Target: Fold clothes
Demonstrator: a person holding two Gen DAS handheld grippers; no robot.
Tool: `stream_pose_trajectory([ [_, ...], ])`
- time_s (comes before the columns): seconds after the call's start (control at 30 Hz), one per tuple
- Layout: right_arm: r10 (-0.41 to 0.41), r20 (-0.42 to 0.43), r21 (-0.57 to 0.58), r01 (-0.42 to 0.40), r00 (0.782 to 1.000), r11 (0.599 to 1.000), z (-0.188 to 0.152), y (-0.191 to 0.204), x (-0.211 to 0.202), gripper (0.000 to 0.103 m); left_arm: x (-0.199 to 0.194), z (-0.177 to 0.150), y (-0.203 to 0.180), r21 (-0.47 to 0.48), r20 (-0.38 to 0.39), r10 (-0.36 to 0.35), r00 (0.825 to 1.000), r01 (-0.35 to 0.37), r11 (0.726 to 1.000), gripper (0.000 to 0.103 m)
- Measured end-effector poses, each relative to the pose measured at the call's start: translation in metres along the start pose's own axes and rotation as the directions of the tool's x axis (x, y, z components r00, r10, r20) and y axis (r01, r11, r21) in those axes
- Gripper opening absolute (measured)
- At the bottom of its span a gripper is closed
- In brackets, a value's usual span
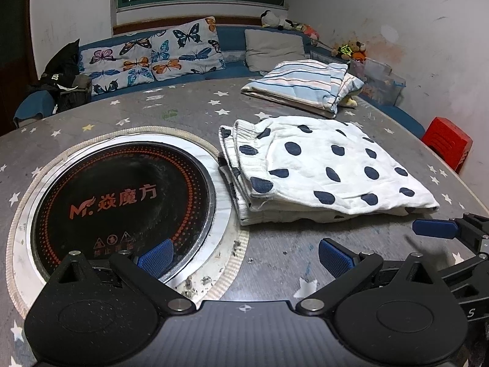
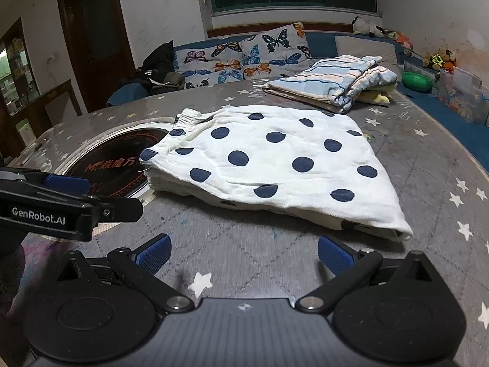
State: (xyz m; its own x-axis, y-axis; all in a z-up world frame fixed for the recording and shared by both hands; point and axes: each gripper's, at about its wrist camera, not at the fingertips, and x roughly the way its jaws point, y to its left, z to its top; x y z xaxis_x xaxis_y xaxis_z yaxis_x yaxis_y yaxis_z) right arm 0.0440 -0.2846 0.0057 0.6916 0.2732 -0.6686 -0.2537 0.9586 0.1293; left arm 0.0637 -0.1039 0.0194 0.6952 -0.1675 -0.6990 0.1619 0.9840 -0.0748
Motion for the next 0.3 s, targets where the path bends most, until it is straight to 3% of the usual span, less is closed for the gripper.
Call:
stream_pose_trajectory([
  [0.3,0.01,-0.012,-0.022,-0.01,1.0,1.0,0.0093,0.0,0.0106,0.103,0.0097,0.007,0.0092,-0.016,-0.016,0.009,1.0,-0.009,1.0,0.103],
])
